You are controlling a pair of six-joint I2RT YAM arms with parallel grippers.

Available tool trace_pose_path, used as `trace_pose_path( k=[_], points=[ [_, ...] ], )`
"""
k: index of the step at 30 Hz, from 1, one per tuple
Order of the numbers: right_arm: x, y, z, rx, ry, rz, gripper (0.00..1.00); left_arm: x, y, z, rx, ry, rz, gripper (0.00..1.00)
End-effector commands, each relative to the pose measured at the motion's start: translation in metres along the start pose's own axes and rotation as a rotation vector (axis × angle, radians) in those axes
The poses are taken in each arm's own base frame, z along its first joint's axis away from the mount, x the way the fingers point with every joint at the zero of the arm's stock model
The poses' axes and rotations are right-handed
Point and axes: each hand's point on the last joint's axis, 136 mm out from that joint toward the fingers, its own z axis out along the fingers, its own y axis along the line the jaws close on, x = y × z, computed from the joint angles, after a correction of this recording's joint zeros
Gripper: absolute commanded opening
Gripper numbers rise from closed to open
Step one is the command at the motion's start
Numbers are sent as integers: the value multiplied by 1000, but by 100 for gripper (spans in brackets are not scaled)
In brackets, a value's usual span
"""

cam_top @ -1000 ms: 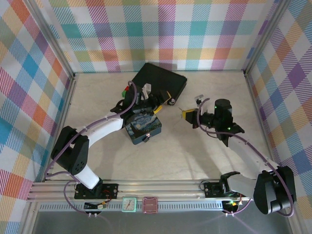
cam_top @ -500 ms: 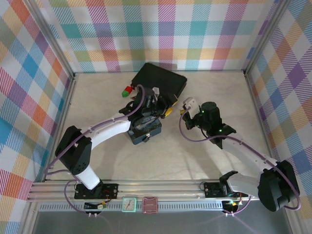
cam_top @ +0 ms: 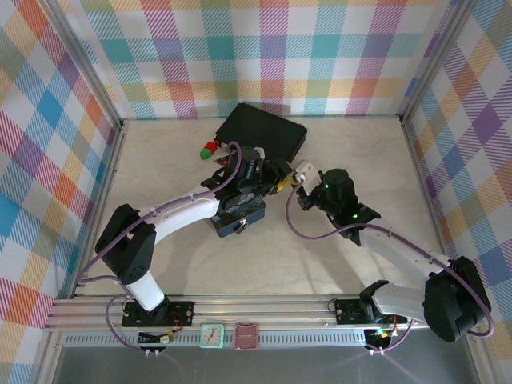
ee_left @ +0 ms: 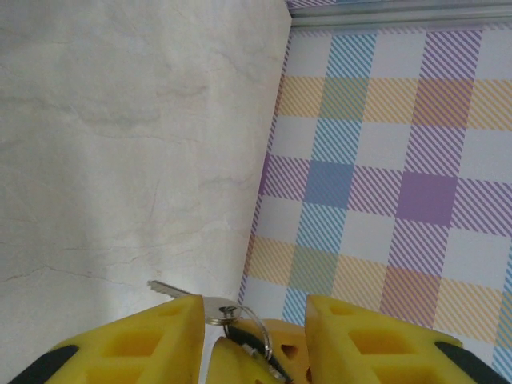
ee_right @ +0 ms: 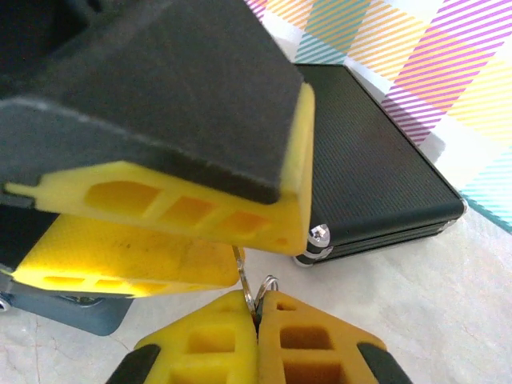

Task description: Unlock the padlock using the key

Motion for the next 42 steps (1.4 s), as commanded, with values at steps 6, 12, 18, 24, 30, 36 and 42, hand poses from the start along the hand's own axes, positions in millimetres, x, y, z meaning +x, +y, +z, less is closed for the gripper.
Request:
trace_pose_path(
  k=[6, 12, 18, 24, 30, 36, 42],
  points=[
    [1, 2, -5, 17, -30, -44, 0, -8, -8, 0, 10, -49, 11, 23],
    [4, 5, -5, 11, -26, -62, 0, -9, -7, 3, -1, -47, 20, 0],
    [-11, -1, -15, 19, -47, 33, 16, -18, -14, -1, -9, -97, 144, 0],
    [-25, -15, -32, -78, -86, 377, 33, -39, -37, -11, 54, -180, 370, 0],
    [-32, -40, -43, -149, -106, 723, 39, -29, -73, -14, 200, -152, 665, 0],
    [-50, -46, -55, -315, -171, 904, 52, -4, -105, -23, 375, -79, 840, 0],
    [-66, -49, -62, -477, -276, 909, 53, 14, -114, -33, 458, -7, 895, 0]
  ],
)
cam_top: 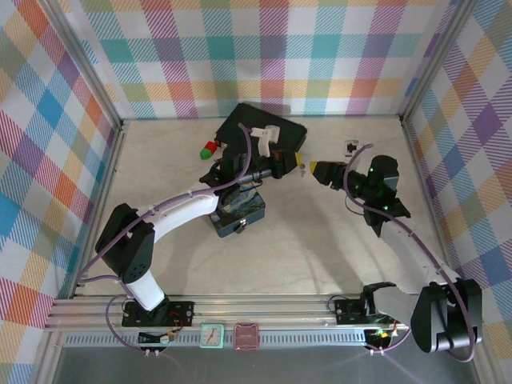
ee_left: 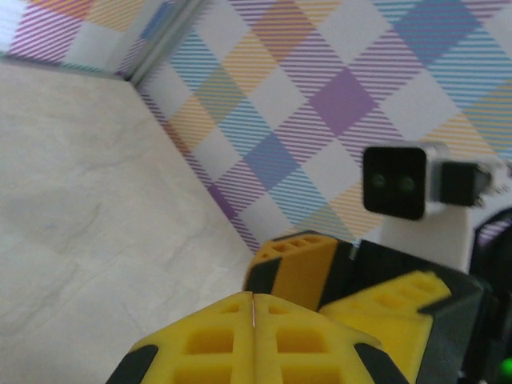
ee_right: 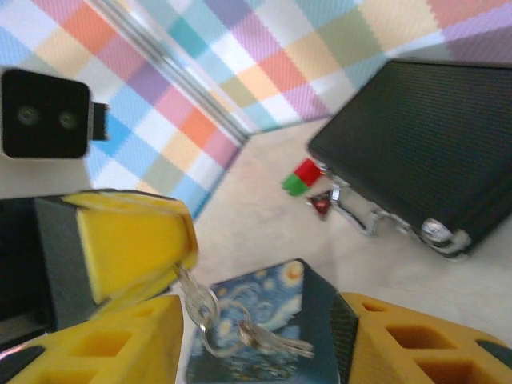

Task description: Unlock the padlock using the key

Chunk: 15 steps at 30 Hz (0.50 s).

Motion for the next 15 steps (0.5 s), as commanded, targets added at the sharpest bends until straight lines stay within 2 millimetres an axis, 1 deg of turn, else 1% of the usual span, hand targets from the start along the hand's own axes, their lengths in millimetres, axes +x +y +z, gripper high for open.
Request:
trace_pose_path(
  k=[1, 4, 8, 13, 15],
  points=[
    [-4, 30, 0, -213, 21, 12, 53, -17, -37, -8, 148, -15, 112, 0],
    [-2, 36, 3, -288, 32, -2, 49, -17, -40, -10, 161, -18, 111, 0],
    [2, 42, 1, -350, 40, -6, 46, -21, -38, -14, 144, -51, 113, 0],
    [9, 45, -4, -363, 36, -5, 42, -26, -38, -15, 150, -95, 100, 0],
    [11, 47, -5, -366, 35, -1, 39, -26, -37, -14, 156, -103, 91, 0]
  ],
)
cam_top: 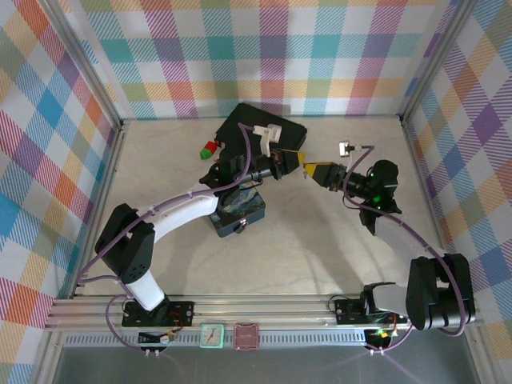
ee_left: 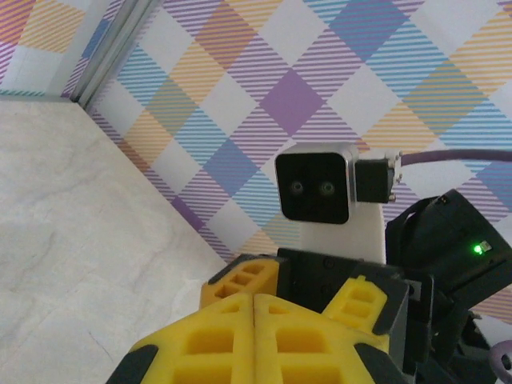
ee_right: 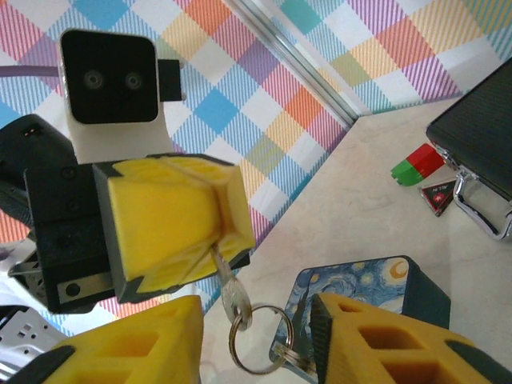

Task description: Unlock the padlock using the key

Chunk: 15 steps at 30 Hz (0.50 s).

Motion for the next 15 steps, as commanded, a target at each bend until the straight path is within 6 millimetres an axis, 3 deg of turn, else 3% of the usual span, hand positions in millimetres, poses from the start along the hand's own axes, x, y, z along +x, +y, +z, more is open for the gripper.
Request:
trace_pose_path(
  k=[1, 7, 15],
  points=[
    [0, 24, -3, -71, -4, -56, 37, -20, -15, -8, 49, -79, 28, 0],
    [0, 26, -2, -73, -20, -60, 29, -18, -17, -4, 78, -68, 3, 0],
    [-7, 24, 2, -84, -23, -66, 28, -13, -17, -3, 87, -59, -5, 0]
  ],
)
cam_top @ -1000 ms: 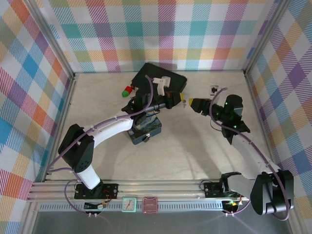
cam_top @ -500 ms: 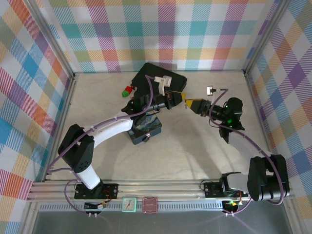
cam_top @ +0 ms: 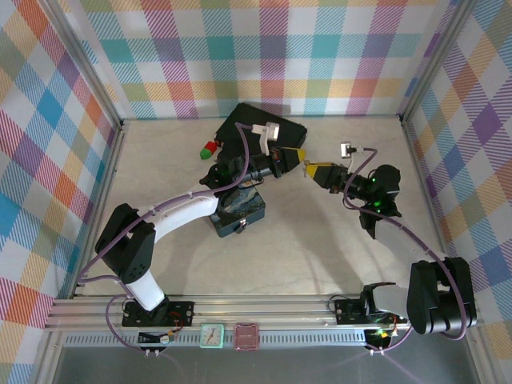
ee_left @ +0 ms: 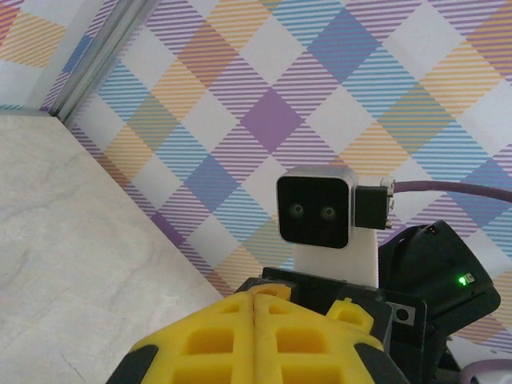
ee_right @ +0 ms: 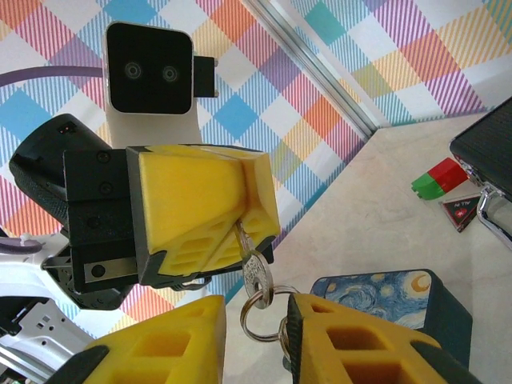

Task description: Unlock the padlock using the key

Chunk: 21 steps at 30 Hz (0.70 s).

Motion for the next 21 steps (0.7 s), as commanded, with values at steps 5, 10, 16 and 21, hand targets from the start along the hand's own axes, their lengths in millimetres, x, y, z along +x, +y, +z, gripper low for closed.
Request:
trace_pose_path(
  k=[5, 10, 16, 21],
  points=[
    [-8, 7, 4, -38, -18, -28, 34, -1, -7, -2, 41, -15, 18, 0],
    [-13, 9, 4, -31, -27, -38, 39, 2, -5, -1, 39, -12, 17, 0],
    [-14, 12, 5, -24, -8, -49, 34, 4, -1, -4, 41, -41, -1, 0],
    [-7, 10, 8, -38, -12, -24, 36, 3, -2, -5, 41, -44, 2, 0]
  ],
)
